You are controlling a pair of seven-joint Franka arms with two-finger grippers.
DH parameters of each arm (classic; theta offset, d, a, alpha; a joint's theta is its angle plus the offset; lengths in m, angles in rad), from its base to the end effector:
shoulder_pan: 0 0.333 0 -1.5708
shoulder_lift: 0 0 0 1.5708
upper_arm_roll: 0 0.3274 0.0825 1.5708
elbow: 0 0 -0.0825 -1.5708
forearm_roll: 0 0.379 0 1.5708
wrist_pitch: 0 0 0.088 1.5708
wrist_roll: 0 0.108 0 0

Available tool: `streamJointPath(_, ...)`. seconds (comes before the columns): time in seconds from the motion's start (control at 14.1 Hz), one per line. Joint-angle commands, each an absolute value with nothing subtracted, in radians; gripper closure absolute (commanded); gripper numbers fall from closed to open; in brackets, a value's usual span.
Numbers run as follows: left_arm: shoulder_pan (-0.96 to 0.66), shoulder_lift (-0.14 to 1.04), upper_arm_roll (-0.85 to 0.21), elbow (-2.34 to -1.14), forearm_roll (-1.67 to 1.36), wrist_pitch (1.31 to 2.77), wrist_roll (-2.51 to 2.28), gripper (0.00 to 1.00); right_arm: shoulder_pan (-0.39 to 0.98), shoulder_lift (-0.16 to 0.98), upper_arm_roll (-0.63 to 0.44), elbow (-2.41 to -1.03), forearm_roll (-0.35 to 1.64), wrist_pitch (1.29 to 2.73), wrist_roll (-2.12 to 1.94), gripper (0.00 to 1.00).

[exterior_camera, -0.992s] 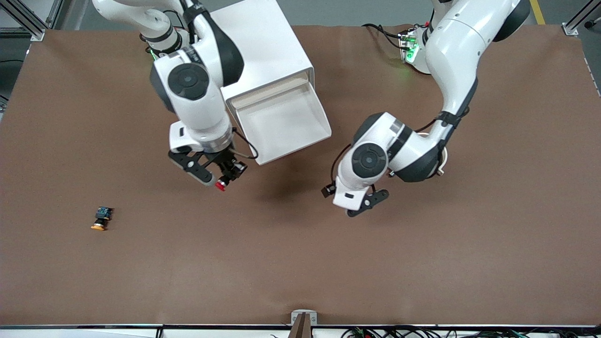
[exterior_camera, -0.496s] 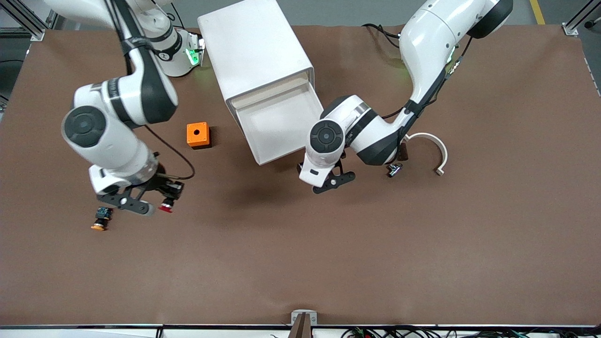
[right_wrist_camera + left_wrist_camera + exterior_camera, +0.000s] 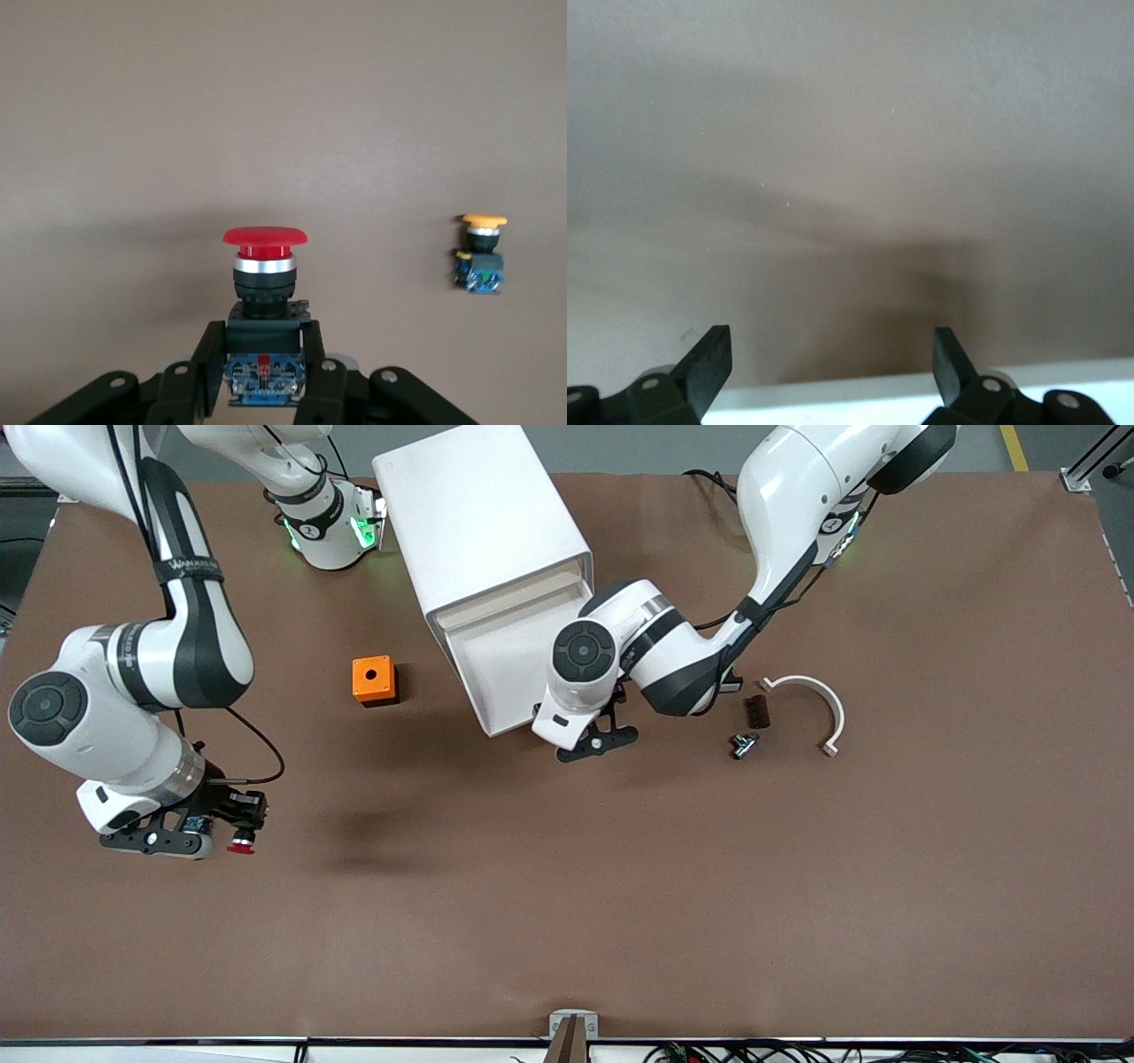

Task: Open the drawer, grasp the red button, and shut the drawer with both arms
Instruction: 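Lift the red button out with the right gripper while the left gripper pushes the drawer, then lower the red button beside the yellow button with the right gripper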

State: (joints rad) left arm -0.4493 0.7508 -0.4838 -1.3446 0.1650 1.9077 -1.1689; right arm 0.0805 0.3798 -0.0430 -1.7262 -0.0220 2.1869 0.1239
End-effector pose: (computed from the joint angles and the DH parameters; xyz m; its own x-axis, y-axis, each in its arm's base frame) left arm 0.4998 -0.5211 0.3165 0.9435 0.2628 -0.2017 0.2622 -0.9645 -0.0305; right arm 0.6620 0.0269 0.3838 0.9940 -0.0694 0.0845 -0.0717 -0.9971 0.0246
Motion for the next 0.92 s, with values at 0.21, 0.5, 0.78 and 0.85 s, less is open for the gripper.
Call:
streamJointPath(0.21,-0.506,0.727,-0.48,-1.373,0.123,1.907,-1.17,0.0,-0.012,0.477,-0.025,-1.749,-0.015,2.33,-0.014,1.0)
streamJointPath(0.5,-0.546,0.73,-0.48,-1.373,0.017,1.905,-1.169,0.0,-0.096,0.555,-0.023,-1.772,-0.014,2.445,-0.141,1.0)
streamJointPath(0.78,-0.558,0.73,-0.482,-1.407,0.011,1.905,-1.17,0.0,-0.138,0.597,-0.017,-1.807,-0.009,2.53,-0.161,1.0)
streamJointPath(0.85,-0.558,0.729,-0.482,-1.41,0.005,1.905,-1.172,0.0,-0.14,0.597,-0.017,-1.818,0.003,2.53,-0.161,1.0)
